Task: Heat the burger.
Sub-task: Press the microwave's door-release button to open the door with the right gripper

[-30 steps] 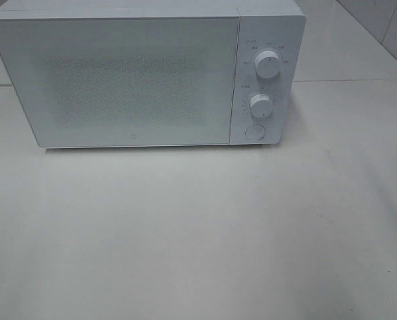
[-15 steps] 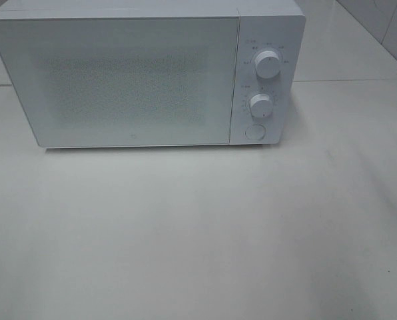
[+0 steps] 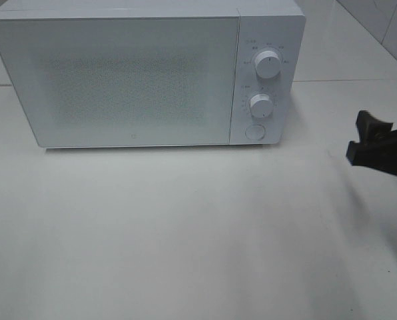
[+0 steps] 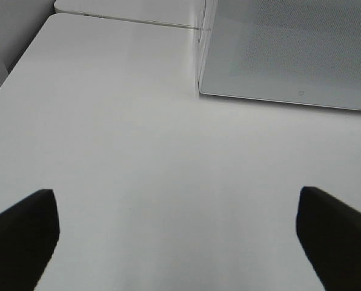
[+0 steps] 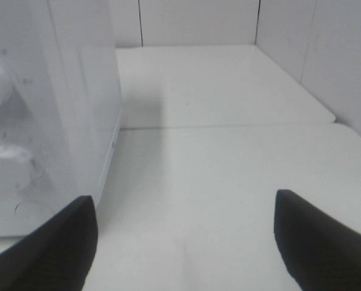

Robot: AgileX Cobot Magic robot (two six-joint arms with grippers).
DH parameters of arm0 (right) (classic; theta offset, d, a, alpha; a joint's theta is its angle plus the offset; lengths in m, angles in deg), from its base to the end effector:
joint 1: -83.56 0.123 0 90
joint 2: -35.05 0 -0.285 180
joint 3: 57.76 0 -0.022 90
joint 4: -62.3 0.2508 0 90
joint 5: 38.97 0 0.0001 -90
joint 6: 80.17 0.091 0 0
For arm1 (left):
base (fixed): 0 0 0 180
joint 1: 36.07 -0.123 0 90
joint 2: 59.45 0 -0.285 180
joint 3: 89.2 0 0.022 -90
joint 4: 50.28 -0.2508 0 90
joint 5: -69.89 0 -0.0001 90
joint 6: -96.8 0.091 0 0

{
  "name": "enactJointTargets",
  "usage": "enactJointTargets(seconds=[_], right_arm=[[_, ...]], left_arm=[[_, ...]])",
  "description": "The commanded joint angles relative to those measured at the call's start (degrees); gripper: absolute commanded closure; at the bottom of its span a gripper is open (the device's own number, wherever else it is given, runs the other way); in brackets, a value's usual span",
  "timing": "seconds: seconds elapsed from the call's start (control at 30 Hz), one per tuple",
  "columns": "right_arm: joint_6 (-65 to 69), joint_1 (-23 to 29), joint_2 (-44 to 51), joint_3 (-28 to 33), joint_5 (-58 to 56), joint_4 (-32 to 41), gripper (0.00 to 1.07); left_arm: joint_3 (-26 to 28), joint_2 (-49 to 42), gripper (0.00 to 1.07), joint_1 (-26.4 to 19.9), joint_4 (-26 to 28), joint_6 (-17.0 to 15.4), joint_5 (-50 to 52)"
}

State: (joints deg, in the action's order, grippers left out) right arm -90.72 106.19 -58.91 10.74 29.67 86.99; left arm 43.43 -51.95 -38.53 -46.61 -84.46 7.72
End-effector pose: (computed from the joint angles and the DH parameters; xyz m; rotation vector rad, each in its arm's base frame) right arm 0.1979 0.0442 0.1663 -0.0424 1.6629 -0.0483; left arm -0.0090 -0.0055 0.2812 -0.0614 2.0407 -0.0634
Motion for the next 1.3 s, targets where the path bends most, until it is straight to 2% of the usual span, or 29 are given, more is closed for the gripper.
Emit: enactJointTargets(seconds=[0.03, 0.1, 0.17, 0.2, 0.27, 0.4, 0.5, 0.57, 0.83, 1.07, 1.27, 1.3], right_arm=[[-0.8, 4.2, -2.6, -0.1, 7.7, 4.4, 0.31], [-0.9, 11.3, -7.1, -2.0, 8.8, 11.6, 0.31], [-1.1, 12.5, -7.9, -2.6, 8.8, 13.1, 0.31], [-2.5, 15.3, -10.0, -4.2, 8.7, 15.6, 0.31], [-3.3, 16.3, -10.6, -5.0, 8.6, 16.6, 0.31], [-6.0, 21.5, -13.6, -9.6, 7.6, 19.7, 0.31], [-6.6, 22.3, -14.0, -10.7, 6.8, 20.3, 0.31], [-9.3, 24.3, -15.8, -14.8, 3.9, 22.2, 0.31], [-11.2, 25.0, -18.6, -20.6, -1.4, 25.2, 0.31], [-10.3, 25.0, -18.6, -22.3, -3.6, 25.2, 0.31], [-4.8, 25.0, -18.6, -22.3, -3.6, 25.4, 0.36], [-0.1, 25.0, -18.6, -22.3, -3.7, 25.4, 0.39]], left_arm=[[-0.2, -0.5, 0.07, 0.0, 0.0, 0.0, 0.8], [-0.2, -0.5, 0.07, 0.0, 0.0, 0.0, 0.8], [-0.2, -0.5, 0.07, 0.0, 0.0, 0.0, 0.8], [-0.2, -0.5, 0.07, 0.0, 0.0, 0.0, 0.8], [-0.2, -0.5, 0.07, 0.0, 0.0, 0.0, 0.8], [-0.2, -0.5, 0.07, 0.0, 0.0, 0.0, 0.8], [-0.2, -0.5, 0.07, 0.0, 0.0, 0.0, 0.8], [-0.2, -0.5, 0.07, 0.0, 0.0, 0.0, 0.8], [-0.2, -0.5, 0.07, 0.0, 0.0, 0.0, 0.8], [-0.2, -0.5, 0.07, 0.0, 0.0, 0.0, 0.8], [-0.2, -0.5, 0.07, 0.0, 0.0, 0.0, 0.8], [-0.2, -0.5, 0.07, 0.0, 0.0, 0.0, 0.8]])
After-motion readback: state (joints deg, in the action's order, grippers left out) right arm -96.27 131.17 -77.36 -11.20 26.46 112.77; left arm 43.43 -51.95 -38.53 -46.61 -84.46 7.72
